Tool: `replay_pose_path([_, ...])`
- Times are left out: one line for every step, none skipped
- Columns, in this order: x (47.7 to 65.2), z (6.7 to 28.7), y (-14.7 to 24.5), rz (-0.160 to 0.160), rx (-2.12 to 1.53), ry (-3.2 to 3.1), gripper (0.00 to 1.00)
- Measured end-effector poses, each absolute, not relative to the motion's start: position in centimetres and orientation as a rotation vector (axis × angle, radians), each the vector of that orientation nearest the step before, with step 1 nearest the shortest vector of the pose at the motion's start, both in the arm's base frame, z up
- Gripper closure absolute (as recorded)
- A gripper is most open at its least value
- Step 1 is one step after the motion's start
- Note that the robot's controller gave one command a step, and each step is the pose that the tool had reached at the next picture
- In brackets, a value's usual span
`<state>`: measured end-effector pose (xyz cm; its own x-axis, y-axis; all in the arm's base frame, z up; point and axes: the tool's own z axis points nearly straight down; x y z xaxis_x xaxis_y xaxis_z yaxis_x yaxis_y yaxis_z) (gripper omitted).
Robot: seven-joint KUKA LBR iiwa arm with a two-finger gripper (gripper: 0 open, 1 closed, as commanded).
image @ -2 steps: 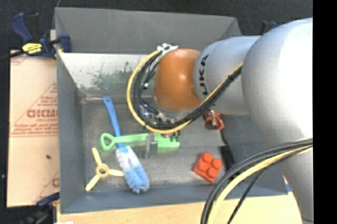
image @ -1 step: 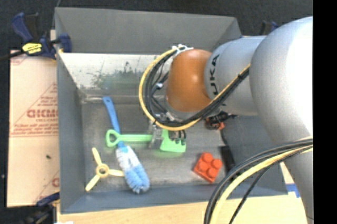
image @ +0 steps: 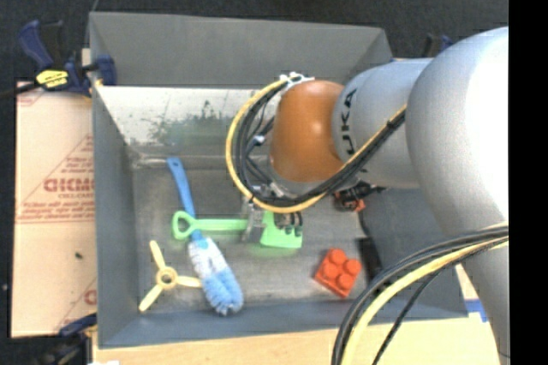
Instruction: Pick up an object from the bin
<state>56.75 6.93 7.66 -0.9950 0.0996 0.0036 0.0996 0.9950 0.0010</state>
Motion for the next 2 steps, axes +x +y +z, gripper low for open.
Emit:
replay_pose_path([56.5, 8.8, 6.9, -0.001, -0.157, -3.127, 1.00])
replay_pose_path([56.7, 11.7, 6.9, -0.003, -0.158, -3.133, 1.00])
